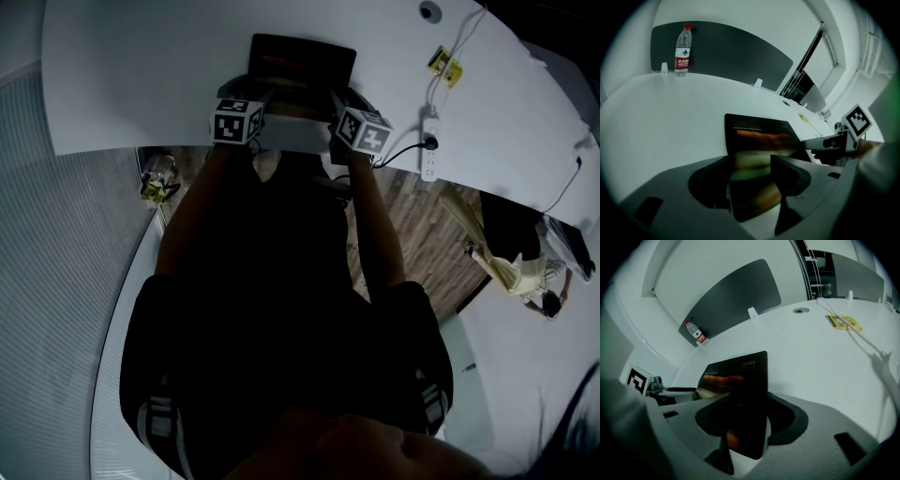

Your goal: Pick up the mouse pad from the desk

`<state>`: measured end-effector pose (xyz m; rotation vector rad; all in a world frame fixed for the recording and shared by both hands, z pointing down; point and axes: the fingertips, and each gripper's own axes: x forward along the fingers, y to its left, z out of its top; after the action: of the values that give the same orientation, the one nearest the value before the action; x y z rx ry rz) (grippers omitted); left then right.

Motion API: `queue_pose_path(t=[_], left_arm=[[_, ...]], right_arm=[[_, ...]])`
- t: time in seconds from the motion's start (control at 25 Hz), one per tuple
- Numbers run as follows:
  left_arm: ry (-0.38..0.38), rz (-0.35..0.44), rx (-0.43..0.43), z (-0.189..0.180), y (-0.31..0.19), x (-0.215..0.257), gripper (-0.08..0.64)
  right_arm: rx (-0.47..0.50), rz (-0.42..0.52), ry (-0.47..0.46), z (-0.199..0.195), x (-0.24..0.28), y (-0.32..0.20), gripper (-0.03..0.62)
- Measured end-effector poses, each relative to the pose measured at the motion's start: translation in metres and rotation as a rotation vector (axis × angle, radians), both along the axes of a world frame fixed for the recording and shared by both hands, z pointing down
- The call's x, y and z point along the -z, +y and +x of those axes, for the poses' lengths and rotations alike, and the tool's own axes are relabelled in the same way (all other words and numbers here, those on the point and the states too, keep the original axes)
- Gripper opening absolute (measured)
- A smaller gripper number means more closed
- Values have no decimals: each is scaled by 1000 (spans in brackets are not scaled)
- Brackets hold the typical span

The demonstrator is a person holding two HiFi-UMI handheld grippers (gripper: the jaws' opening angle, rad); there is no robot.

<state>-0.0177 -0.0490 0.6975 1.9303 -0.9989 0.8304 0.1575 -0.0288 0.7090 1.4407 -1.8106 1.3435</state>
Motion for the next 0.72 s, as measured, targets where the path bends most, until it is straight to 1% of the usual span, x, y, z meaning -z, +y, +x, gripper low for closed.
queue_pose_path(t=[0.28, 0.72], left_arm=[[16, -3, 10, 0, -1, 0, 251], [15, 0, 7, 2, 0, 1, 264]], right_arm=[[36, -15, -11, -19, -1, -2, 174], [69, -10, -13, -29, 0, -2, 173]])
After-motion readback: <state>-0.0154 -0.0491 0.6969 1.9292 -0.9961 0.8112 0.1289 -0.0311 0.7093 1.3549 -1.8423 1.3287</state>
